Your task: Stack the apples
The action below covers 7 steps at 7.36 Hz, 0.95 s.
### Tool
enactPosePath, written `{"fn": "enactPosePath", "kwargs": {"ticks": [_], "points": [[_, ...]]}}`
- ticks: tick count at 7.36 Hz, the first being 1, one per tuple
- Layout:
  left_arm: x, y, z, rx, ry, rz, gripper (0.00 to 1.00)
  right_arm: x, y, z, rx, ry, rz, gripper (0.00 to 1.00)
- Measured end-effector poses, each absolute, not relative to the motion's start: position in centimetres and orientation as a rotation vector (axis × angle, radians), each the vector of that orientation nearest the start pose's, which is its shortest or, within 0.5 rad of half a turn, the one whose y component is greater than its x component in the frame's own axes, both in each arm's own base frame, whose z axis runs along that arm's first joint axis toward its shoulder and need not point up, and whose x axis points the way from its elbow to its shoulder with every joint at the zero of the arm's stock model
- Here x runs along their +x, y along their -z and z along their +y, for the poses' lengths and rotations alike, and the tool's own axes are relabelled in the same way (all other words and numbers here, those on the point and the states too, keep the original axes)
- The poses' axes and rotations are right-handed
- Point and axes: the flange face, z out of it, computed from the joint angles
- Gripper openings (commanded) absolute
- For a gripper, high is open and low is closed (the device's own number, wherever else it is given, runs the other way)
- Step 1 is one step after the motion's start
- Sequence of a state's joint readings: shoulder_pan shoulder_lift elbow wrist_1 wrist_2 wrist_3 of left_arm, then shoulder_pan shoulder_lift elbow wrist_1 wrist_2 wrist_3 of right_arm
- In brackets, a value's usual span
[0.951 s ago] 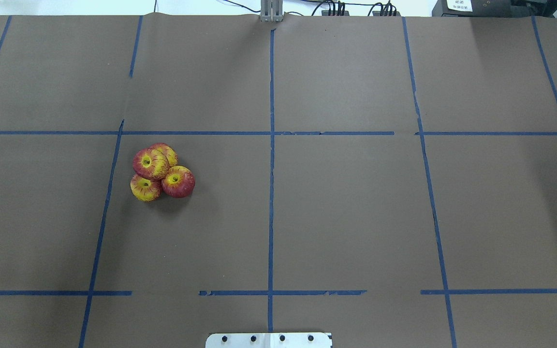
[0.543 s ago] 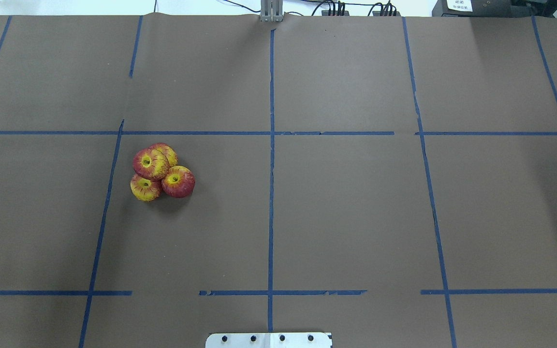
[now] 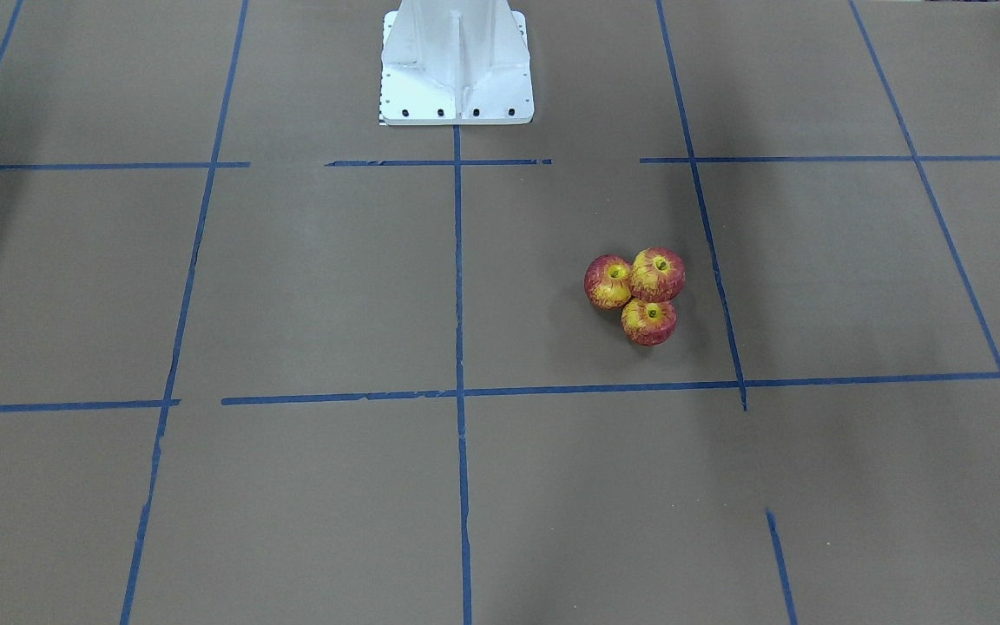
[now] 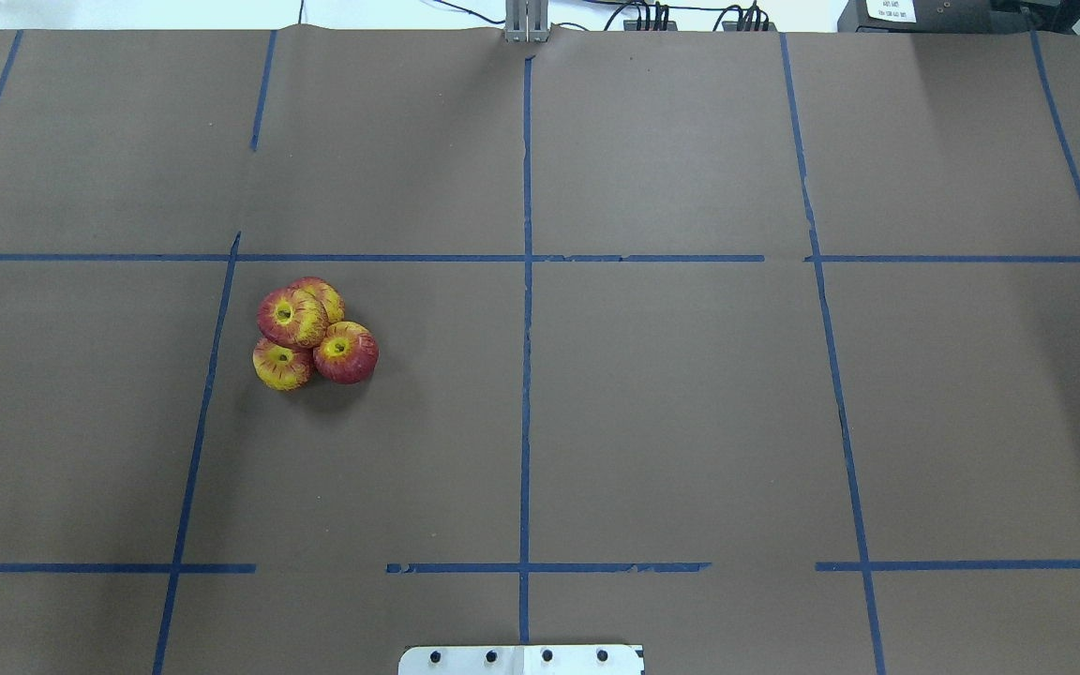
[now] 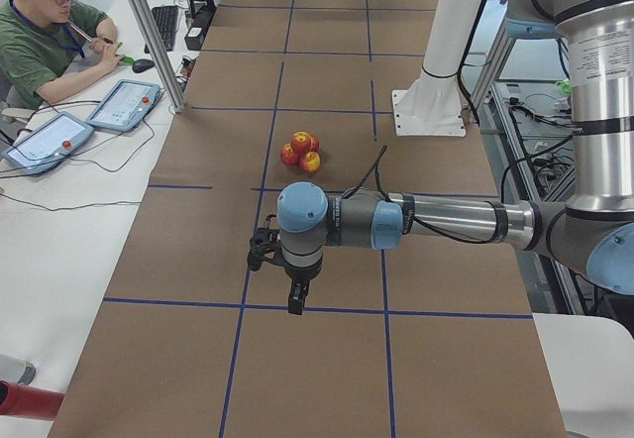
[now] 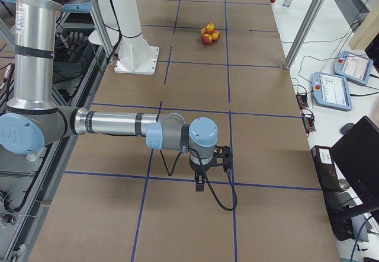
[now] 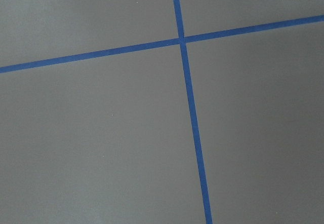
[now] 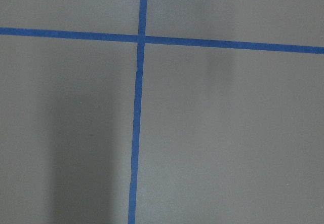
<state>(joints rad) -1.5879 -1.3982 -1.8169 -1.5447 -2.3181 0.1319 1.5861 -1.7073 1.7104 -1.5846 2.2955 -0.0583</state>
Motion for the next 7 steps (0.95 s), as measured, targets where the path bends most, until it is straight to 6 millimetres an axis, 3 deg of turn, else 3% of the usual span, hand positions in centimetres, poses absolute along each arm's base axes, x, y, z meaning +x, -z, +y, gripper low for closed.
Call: {"fn": "enactPosePath", "kwargs": {"ticks": [7], "points": [[-7.26, -61.75, -42.44, 0.108, -0.13, 0.744, 1.0, 7.4, -65.8, -43.22, 0.016, 0.037, -0.724, 1.0]]}}
